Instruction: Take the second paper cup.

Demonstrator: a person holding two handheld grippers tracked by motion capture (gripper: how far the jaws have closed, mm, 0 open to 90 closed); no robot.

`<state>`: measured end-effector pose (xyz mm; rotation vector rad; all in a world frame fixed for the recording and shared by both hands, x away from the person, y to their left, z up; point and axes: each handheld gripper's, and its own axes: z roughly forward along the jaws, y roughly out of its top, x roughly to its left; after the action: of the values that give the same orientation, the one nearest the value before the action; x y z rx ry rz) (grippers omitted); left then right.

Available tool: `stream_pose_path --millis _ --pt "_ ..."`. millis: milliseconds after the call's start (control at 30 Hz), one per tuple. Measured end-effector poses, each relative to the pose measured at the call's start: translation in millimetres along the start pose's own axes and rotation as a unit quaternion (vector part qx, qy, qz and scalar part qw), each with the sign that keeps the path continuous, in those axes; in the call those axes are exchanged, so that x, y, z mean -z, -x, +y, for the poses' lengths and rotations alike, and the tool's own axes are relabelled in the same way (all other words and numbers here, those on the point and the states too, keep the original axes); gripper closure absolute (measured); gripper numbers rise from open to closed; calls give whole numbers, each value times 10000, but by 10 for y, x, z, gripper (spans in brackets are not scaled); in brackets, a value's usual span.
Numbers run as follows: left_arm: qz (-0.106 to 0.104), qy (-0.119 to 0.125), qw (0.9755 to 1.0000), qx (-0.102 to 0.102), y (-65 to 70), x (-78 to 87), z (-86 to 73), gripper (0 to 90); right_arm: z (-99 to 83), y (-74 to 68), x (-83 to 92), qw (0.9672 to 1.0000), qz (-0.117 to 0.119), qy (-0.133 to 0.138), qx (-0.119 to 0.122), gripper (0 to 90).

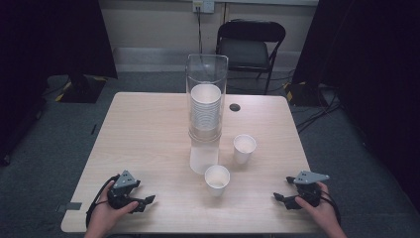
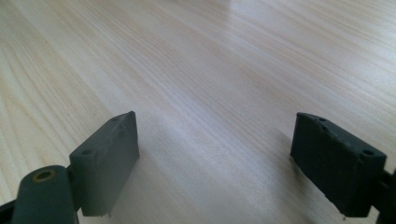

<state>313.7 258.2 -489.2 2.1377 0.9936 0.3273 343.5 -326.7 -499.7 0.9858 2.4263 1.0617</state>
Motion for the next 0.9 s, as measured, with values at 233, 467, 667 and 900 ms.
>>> stream_pose_path --millis 233,467,667,900 --pt "-27 -51 10000 -58 -56 36 -111 177 -2 7 5 10000 21 -13 16 144" --pt "28 68 9990 -451 -11 -18 -162 107 -4 18 6 10000 66 -19 60 143" --pt "-26 18 9988 -479 6 -37 -155 52 -10 25 14 9999 97 -16 64 143" --pt "-28 -65 9987 -498 24 -56 -143 0 -41 55 54 9999 -107 35 -36 143"
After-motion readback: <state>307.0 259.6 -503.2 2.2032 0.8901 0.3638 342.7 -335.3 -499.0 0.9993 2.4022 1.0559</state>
